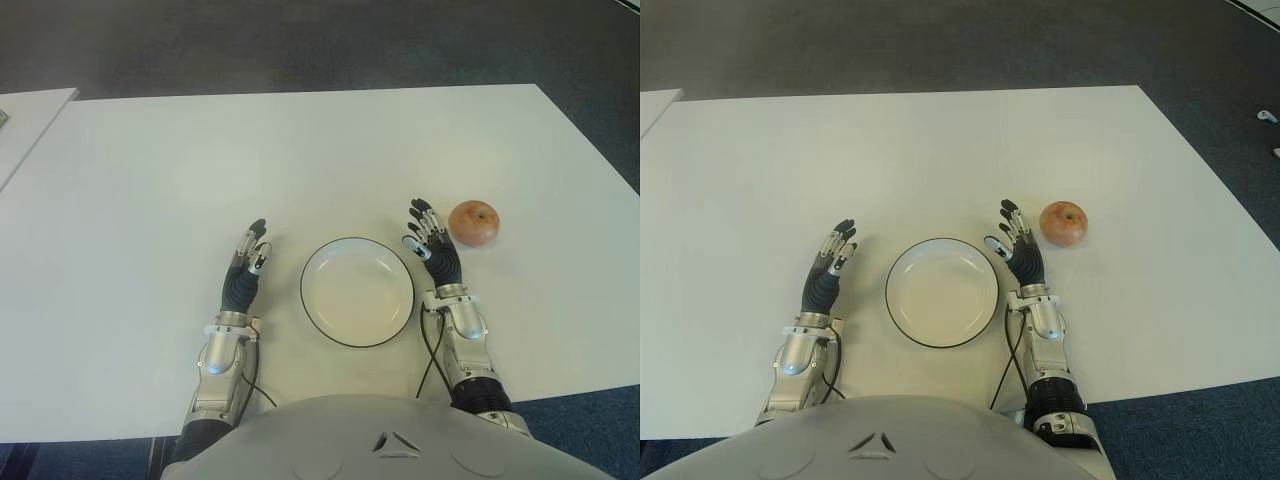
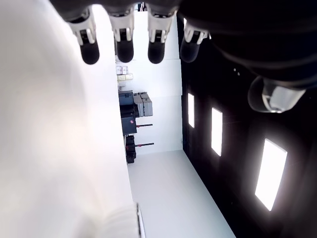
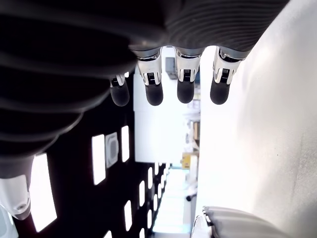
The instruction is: Put the apples into the plate.
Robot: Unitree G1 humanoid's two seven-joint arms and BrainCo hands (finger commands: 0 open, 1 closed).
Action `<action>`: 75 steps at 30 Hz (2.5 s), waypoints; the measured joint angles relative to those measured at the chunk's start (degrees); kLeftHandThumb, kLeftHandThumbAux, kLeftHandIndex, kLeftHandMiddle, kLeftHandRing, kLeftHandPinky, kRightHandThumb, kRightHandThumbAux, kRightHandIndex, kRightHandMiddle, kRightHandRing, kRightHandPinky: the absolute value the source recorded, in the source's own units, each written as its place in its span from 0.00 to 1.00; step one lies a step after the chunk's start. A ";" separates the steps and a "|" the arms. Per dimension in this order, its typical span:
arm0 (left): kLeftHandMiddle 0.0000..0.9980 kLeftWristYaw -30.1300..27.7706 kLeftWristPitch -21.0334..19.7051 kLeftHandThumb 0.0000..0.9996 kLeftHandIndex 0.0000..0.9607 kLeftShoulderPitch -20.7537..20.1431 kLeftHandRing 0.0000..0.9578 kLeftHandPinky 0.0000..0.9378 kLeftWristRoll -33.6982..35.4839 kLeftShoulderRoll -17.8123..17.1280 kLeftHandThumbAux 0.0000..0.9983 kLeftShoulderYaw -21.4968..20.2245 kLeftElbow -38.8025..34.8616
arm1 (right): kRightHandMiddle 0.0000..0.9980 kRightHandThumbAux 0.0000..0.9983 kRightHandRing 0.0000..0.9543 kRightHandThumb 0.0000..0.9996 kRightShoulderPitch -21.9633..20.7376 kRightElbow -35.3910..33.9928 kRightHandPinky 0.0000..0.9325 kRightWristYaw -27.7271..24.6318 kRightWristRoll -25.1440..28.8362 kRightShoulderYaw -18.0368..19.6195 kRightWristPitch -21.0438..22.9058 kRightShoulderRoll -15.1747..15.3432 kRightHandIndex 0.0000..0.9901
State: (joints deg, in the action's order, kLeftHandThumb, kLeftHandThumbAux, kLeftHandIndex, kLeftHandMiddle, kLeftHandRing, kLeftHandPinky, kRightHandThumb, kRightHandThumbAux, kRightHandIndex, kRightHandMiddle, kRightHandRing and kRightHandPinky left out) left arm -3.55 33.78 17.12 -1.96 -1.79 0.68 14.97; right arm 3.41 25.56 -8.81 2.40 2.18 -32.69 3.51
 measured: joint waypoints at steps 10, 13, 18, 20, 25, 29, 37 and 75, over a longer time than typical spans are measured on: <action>0.00 0.20 -0.01 0.00 0.00 -0.03 0.00 0.00 -0.08 0.03 0.30 -0.06 0.03 | 0.00 0.51 0.00 0.04 -0.15 -0.84 0.00 0.18 -0.35 -0.20 0.13 0.53 0.00; 0.00 0.37 0.03 0.00 0.00 -0.10 0.00 0.00 -0.14 0.20 0.29 -0.07 0.02 | 0.00 0.54 0.00 0.11 1.01 -3.76 0.00 1.06 -1.63 -0.22 1.49 1.19 0.00; 0.00 0.66 0.20 0.00 0.00 -0.01 0.00 0.00 -0.16 0.19 0.29 -0.20 0.01 | 0.00 0.55 0.00 0.22 3.26 -11.08 0.01 8.30 -12.34 0.41 0.46 2.38 0.00; 0.00 0.66 0.21 0.00 0.00 -0.04 0.00 0.00 -0.16 0.18 0.29 -0.19 0.02 | 0.00 0.54 0.00 0.24 3.17 -12.82 0.02 11.99 -16.96 1.00 -0.59 3.53 0.00; 0.00 0.66 0.32 0.00 0.00 -0.04 0.00 0.00 -0.18 0.20 0.30 -0.07 0.02 | 0.00 0.47 0.00 0.27 2.66 -15.12 0.00 21.67 -28.07 1.77 -1.01 7.67 0.02; 0.00 0.66 0.34 0.00 0.00 -0.03 0.00 0.00 -0.18 0.19 0.30 -0.08 0.06 | 0.00 0.40 0.00 0.29 2.03 -15.97 0.00 28.86 -37.35 1.66 0.85 11.42 0.02; 0.00 0.72 1.24 0.00 0.00 -0.26 0.00 0.00 -0.16 0.19 0.31 -0.20 1.12 | 0.00 0.31 0.00 0.32 -1.15 -14.64 0.00 41.95 -56.27 -0.10 10.47 19.29 0.00; 0.00 0.72 3.01 0.00 0.00 -0.95 0.00 0.00 1.60 -1.01 0.29 -0.20 2.90 | 0.00 0.21 0.00 0.31 -8.58 3.10 0.00 49.37 -54.70 -8.72 23.75 27.16 0.00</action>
State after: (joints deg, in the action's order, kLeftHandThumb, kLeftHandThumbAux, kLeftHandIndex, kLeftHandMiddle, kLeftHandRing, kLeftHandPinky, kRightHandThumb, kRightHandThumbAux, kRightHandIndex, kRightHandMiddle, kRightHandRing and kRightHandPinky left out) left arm -2.83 36.78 16.17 -0.36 -2.81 0.48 17.88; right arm -5.16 28.66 40.56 -52.30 -6.53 -8.94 30.67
